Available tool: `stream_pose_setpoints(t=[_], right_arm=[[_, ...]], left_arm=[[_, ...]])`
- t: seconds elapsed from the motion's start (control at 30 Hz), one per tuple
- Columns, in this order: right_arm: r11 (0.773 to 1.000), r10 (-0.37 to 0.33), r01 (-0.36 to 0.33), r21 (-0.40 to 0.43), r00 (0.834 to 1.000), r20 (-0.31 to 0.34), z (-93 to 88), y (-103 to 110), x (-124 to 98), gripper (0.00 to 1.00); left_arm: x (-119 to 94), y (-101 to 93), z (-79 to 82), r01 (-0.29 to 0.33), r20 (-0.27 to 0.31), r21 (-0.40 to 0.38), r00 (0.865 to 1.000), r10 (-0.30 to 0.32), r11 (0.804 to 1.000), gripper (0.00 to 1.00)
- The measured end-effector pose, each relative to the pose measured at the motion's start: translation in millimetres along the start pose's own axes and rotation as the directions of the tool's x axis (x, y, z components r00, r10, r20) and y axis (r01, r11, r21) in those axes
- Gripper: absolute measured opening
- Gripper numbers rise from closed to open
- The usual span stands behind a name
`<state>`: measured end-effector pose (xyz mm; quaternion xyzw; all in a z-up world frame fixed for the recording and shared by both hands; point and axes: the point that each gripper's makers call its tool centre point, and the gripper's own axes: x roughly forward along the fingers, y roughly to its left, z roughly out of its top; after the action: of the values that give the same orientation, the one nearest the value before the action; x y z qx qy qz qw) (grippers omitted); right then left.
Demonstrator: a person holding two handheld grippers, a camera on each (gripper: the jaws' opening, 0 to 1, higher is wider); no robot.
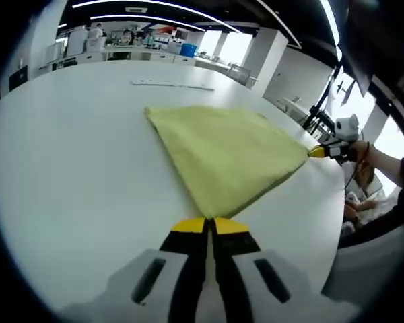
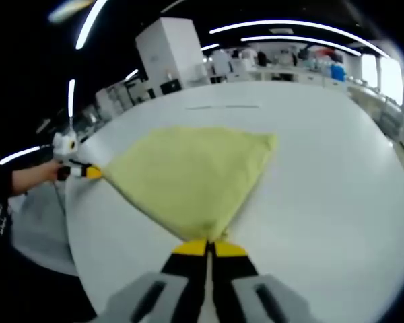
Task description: Fold the garment on the visible template until the final outline fits inside the template.
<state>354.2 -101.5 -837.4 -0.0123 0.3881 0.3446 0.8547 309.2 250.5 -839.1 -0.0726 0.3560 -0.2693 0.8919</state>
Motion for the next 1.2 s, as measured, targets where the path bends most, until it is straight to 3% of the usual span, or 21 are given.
stream_pose_setpoints(t=[0.53,0.9,1.0,1.2], right_arm=[[1.0,0.002,-0.002,0.014,1.0,-0.013,-15.0,6,-16,0.0],[1.0,0.005,-0.004,0.016,1.0,-0.031,-28.2,14,-21,0.0],[1.0,-0.001,0.002,0.018,1.0,-0.028,-28.4,14,-22,0.0],[0.998,-0.02,0.021,0.055,1.0,-0.02,-27.0,12,-21,0.0]], left_arm=[[-13,-22.9,-24.7,0.032,-0.045,0.005,0.998,-0.032,0.999,0.0],[-23,-39.8,-36.8,0.021,-0.08,0.067,0.997,-0.016,0.998,0.0],[-24,-36.9,-36.0,0.01,-0.07,0.092,0.998,-0.004,0.996,0.0],[-22,-33.3,-35.4,0.0,-0.056,0.059,0.998,0.003,0.998,0.0]])
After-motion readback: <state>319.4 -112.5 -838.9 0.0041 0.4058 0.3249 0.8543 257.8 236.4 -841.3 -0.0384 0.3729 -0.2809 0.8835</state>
